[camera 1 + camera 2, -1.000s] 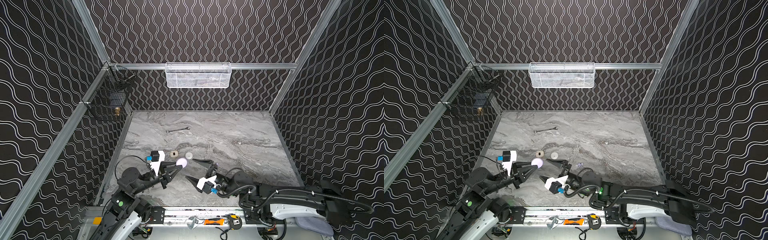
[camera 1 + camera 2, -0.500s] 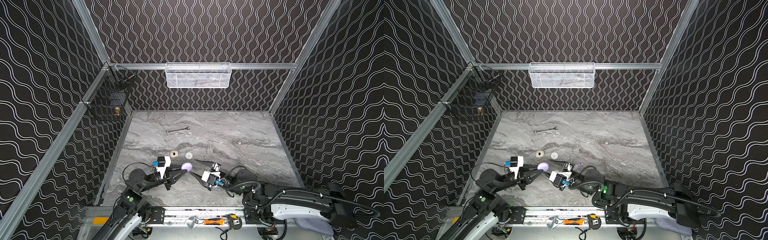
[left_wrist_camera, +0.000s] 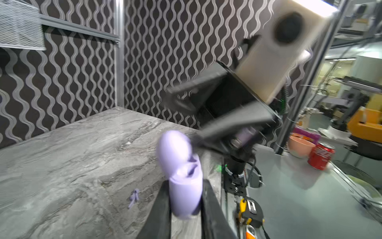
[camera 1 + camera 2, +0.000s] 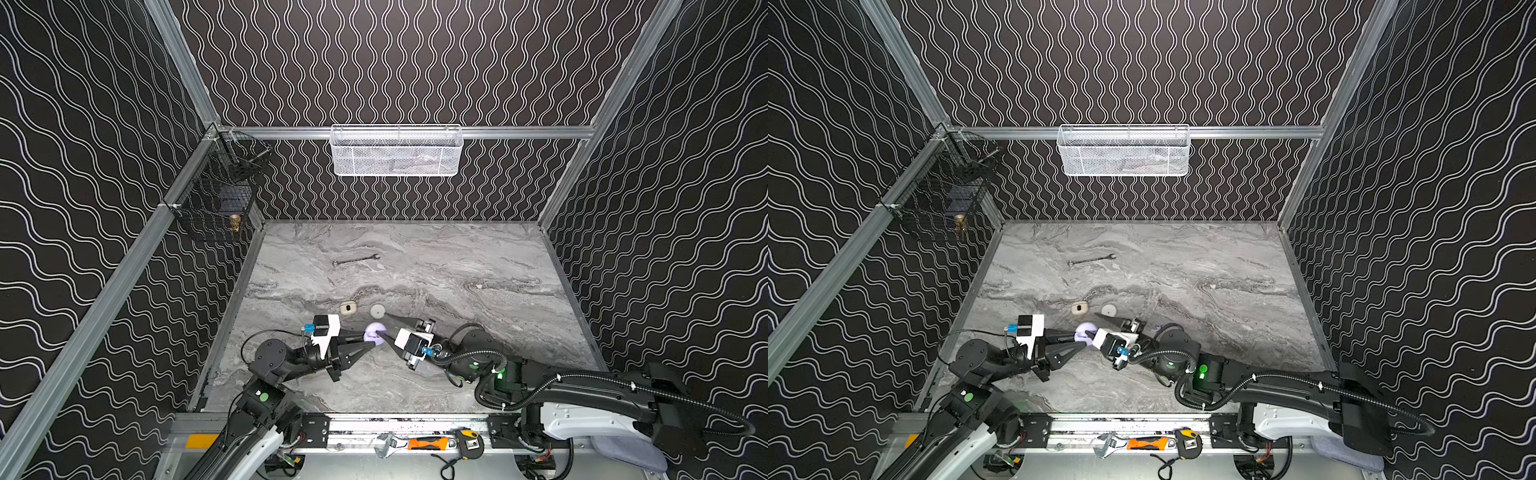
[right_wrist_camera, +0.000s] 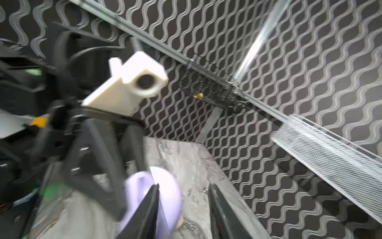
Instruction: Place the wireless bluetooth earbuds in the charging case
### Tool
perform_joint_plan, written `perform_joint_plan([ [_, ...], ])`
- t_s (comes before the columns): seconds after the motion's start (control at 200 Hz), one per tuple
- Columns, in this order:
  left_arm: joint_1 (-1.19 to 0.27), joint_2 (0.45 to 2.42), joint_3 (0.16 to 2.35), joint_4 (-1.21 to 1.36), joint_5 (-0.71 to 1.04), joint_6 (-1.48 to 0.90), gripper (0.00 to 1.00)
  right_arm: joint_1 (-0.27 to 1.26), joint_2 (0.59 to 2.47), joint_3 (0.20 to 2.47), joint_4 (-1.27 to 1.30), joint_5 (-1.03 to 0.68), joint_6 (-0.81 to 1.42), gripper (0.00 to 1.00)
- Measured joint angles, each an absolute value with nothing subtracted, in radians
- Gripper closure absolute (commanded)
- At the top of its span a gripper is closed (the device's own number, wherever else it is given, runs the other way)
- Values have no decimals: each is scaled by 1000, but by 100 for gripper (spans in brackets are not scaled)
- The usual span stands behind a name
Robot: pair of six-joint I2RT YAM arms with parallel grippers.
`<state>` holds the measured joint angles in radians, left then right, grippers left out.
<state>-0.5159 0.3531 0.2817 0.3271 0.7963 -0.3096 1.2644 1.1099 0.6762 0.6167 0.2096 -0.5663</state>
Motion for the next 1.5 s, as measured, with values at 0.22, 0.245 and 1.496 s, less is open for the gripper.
perform_joint_plan([
  [0.22,-516,356,282,326,795,-302,100,1262,1110,685,625,235,-513,58],
  [0.245,-516,355,282,324,792,-298,100,1262,1110,687,625,248,-502,56],
  [1.496,-516,296,159,215,599,-229,100,742,1561,774,-63,90,590,61],
])
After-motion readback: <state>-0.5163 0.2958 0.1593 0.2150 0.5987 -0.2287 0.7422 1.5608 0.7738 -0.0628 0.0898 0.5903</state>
